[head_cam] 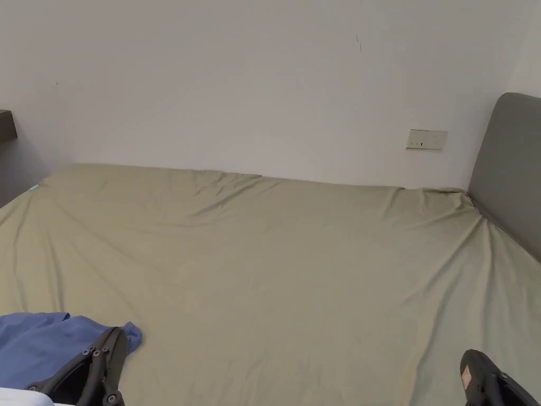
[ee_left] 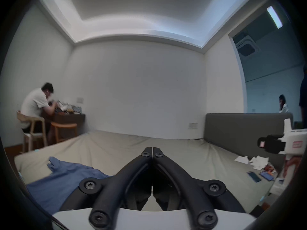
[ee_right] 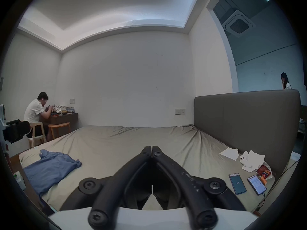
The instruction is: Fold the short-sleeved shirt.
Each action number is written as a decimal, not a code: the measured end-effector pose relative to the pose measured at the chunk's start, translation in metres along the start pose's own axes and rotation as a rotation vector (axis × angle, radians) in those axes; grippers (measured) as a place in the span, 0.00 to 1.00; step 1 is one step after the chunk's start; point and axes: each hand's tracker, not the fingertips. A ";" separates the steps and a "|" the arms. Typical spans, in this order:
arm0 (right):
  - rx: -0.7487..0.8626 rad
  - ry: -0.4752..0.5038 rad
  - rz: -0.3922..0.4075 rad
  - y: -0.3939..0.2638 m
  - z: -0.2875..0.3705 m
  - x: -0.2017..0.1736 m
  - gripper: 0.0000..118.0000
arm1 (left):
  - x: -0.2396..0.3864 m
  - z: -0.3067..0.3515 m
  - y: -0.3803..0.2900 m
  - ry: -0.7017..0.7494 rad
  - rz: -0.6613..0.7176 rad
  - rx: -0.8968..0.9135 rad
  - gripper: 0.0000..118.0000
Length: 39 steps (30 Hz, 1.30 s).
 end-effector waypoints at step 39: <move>-0.074 0.805 0.086 -0.001 -0.030 -0.258 0.00 | -0.217 0.109 0.039 0.489 0.125 -0.233 0.00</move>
